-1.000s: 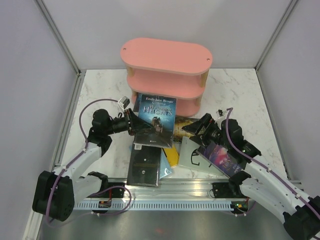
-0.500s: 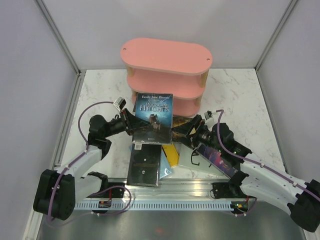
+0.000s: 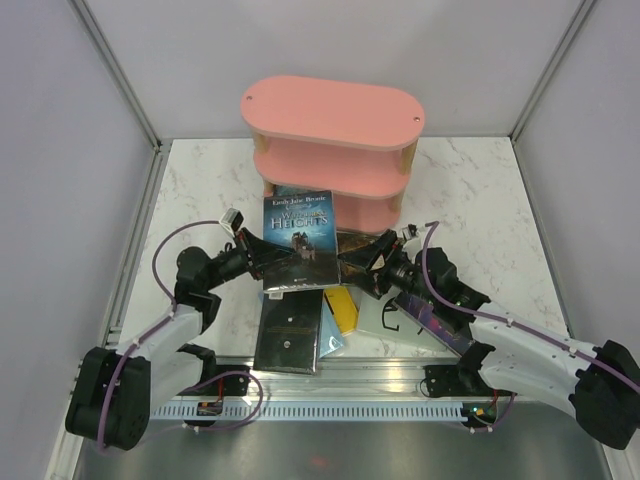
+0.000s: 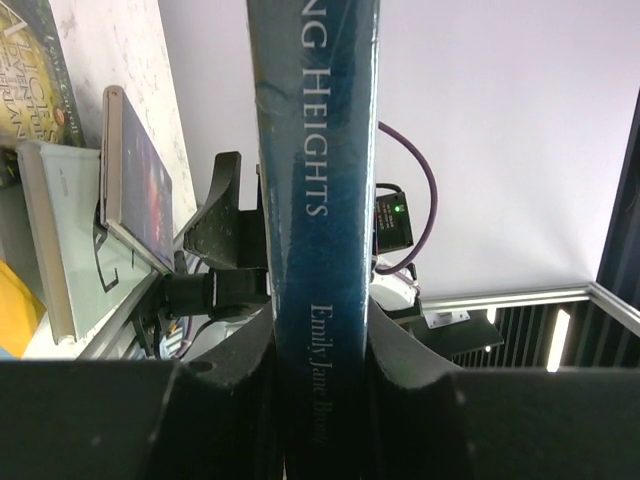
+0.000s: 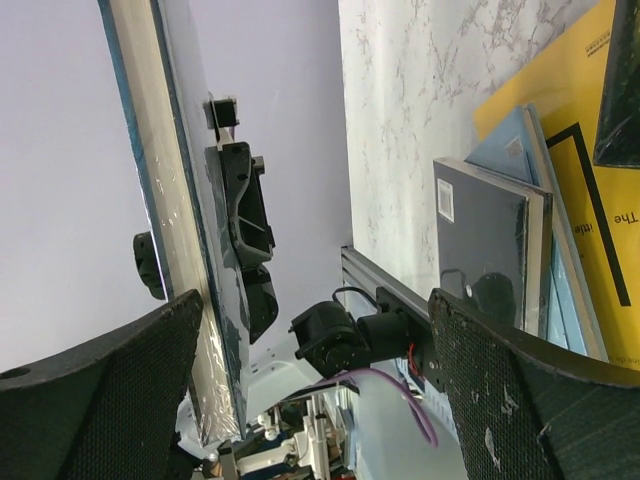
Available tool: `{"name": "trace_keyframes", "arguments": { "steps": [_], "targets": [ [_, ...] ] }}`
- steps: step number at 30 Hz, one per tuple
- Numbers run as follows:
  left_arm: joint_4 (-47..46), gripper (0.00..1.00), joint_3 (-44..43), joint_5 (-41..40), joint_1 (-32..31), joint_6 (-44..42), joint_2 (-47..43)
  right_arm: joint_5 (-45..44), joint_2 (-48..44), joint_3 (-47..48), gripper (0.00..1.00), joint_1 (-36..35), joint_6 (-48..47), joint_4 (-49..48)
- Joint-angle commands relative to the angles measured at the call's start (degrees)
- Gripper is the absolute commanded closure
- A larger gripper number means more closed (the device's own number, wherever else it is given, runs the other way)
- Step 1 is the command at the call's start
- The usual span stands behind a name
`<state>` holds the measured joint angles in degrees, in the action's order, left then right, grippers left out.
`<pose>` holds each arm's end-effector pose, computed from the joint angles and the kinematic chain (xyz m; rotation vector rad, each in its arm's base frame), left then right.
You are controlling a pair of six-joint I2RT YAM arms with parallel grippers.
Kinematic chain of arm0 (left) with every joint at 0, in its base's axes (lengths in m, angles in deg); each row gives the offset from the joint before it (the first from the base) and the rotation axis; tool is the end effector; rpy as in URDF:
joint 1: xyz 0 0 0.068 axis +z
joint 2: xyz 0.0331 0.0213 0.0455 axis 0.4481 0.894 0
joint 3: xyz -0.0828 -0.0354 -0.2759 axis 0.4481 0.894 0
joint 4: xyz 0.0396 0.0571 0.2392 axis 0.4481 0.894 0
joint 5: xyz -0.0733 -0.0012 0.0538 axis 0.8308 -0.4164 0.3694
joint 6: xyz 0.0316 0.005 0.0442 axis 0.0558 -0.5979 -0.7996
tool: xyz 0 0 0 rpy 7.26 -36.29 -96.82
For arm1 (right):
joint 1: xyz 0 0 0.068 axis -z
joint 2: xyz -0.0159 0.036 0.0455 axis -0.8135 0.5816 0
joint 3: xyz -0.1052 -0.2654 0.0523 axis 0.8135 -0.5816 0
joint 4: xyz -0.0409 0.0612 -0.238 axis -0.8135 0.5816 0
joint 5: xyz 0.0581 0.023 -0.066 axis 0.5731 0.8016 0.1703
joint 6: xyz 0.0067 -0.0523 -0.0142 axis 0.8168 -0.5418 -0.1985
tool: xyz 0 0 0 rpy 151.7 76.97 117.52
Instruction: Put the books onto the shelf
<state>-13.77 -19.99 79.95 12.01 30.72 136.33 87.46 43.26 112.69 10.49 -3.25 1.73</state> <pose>0.1655 -0.0718 0.2538 -0.3476 1.8467 -2.0124 0.1353 0.1386 0.2584 0.5884 2.0684 1.6176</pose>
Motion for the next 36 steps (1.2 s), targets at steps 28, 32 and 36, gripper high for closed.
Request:
{"name": "trace_keyframes", "arguments": {
  "steps": [28, 32, 36],
  "targets": [
    [5.5, 0.98, -2.9, 5.0, 0.1, -6.0, -2.3, -4.1, 4.9, 7.3, 0.05, -4.4, -2.6, -2.0],
    [1.7, 0.98, -1.9, 4.4, 0.2, -3.1, -1.3, -3.9, 6.5, 7.5, 0.10, -5.6, -2.1, -3.5],
    [2.0, 0.98, -1.6, 3.2, 0.5, -4.2, -0.9, -3.8, 7.9, 5.6, 0.28, -6.9, 1.6, -12.2]
  ]
}}
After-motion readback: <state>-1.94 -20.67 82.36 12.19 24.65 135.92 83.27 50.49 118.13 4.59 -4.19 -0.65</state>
